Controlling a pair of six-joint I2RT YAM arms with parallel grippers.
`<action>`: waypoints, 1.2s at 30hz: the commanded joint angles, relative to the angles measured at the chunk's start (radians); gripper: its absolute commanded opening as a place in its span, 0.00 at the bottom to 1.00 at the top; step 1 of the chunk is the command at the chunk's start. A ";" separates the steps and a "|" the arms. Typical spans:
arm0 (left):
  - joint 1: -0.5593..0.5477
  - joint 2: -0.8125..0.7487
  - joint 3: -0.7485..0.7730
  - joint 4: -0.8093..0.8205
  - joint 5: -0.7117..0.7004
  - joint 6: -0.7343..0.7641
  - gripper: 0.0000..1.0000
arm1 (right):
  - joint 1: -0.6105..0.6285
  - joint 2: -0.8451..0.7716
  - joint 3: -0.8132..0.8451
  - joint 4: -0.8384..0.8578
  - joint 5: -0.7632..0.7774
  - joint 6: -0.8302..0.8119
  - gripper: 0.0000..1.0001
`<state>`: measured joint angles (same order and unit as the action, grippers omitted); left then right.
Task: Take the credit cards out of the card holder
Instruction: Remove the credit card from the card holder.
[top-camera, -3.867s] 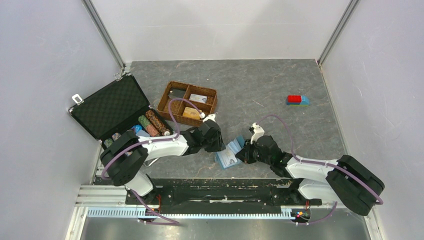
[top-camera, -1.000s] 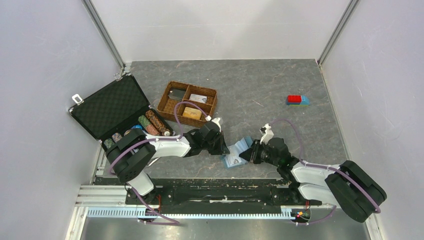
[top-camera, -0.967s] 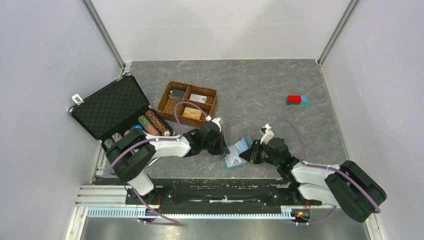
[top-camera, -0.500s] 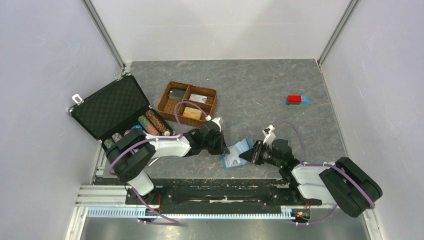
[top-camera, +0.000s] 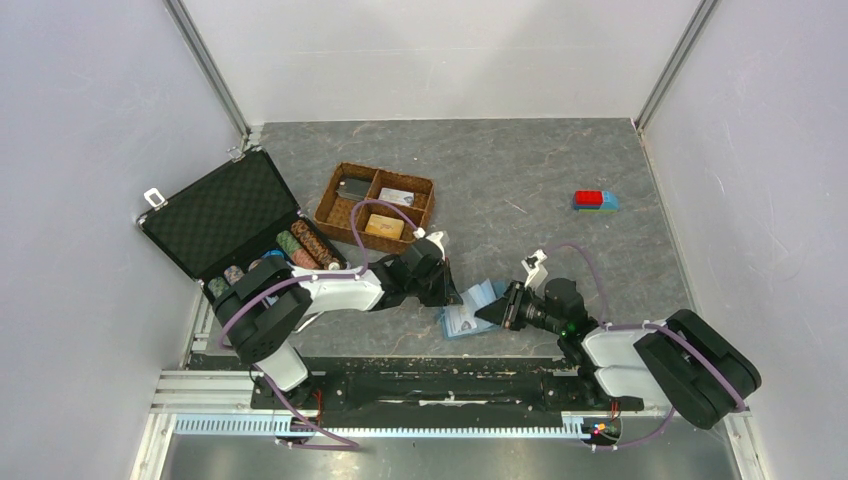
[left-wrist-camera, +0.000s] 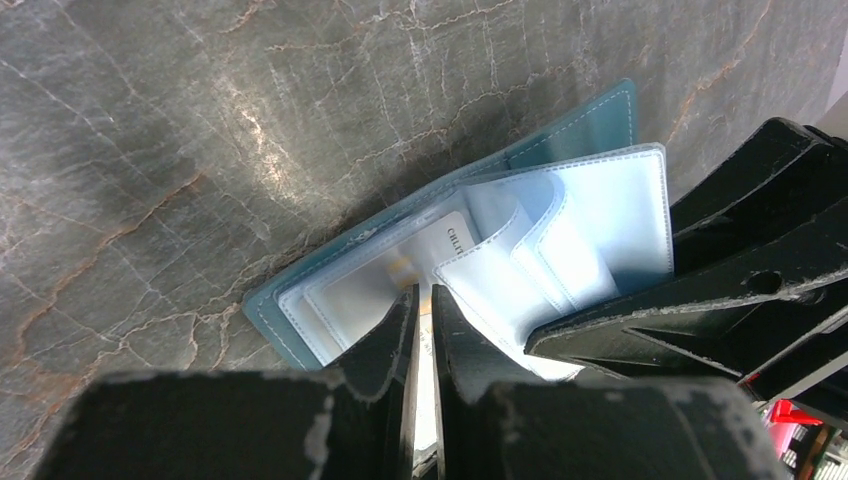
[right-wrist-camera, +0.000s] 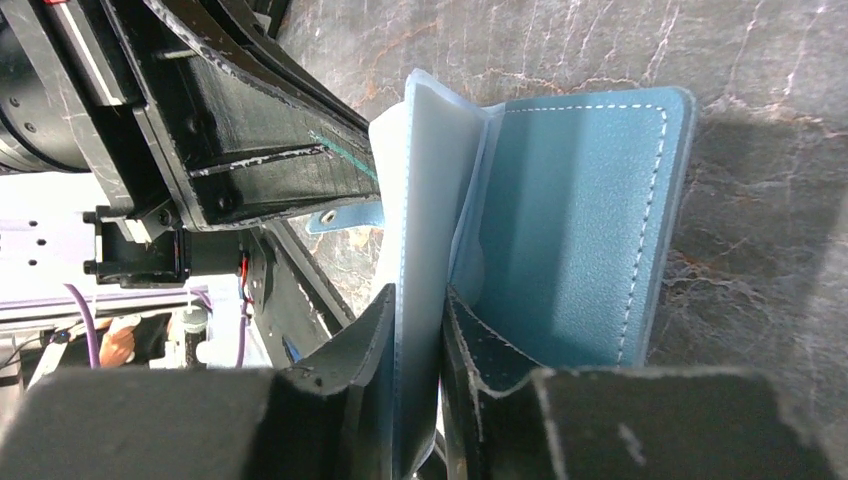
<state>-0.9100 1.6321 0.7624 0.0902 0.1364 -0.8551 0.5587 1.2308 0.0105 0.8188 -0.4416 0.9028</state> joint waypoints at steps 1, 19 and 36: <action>-0.003 -0.004 0.022 0.023 0.038 -0.022 0.15 | 0.000 0.005 0.025 0.046 -0.039 -0.033 0.24; -0.007 0.045 0.101 0.090 0.137 0.003 0.19 | -0.001 -0.119 0.150 -0.338 0.083 -0.241 0.63; -0.010 0.152 0.194 0.108 0.147 0.038 0.23 | -0.001 -0.377 0.316 -0.816 0.346 -0.392 0.69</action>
<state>-0.9119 1.7699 0.9016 0.1474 0.2478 -0.8539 0.5591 0.8688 0.2729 0.0940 -0.1738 0.5632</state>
